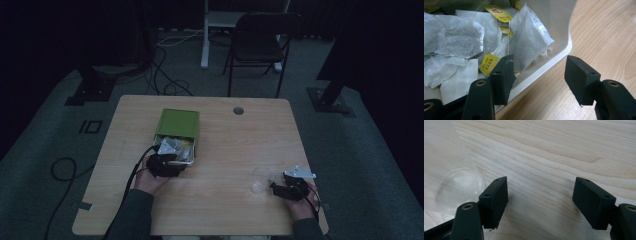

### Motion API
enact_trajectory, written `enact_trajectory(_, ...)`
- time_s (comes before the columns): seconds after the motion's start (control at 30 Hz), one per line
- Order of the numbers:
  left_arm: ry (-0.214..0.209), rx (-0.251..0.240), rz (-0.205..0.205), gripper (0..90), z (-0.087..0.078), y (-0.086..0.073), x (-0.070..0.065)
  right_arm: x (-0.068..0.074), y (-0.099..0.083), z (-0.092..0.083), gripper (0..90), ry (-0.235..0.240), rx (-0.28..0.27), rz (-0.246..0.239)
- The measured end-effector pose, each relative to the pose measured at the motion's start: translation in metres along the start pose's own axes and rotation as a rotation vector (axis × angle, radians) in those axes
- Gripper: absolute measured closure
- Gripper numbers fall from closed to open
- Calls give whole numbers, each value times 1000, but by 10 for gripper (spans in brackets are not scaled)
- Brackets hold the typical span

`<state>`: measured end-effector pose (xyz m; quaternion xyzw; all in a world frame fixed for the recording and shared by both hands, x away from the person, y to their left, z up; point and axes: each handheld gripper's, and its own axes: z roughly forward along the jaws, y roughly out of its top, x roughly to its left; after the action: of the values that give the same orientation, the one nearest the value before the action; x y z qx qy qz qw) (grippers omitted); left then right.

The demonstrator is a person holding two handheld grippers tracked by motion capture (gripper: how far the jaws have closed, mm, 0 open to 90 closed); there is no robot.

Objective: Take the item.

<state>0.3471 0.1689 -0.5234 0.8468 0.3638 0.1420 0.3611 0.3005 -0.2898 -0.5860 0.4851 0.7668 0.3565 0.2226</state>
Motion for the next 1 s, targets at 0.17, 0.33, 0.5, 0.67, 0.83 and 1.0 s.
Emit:
enact_trajectory(0.17,-2,14,14,433,-4,-1,-5,0,0,0,282,0,0,0)
enact_trajectory(0.33,-1,20,26,435,-9,-1,-10,0,0,0,282,0,0,0)
enact_trajectory(0.5,8,-42,17,430,-20,3,-12,0,0,0,282,0,0,0)
enact_trajectory(0.67,36,-102,11,436,-29,11,-13,0,0,0,282,0,0,0)
enact_trajectory(0.83,42,-98,25,439,-25,17,-14,0,0,0,282,0,0,-1)
enact_trajectory(1.0,65,-66,26,447,-9,18,-12,0,0,0,281,0,0,0)
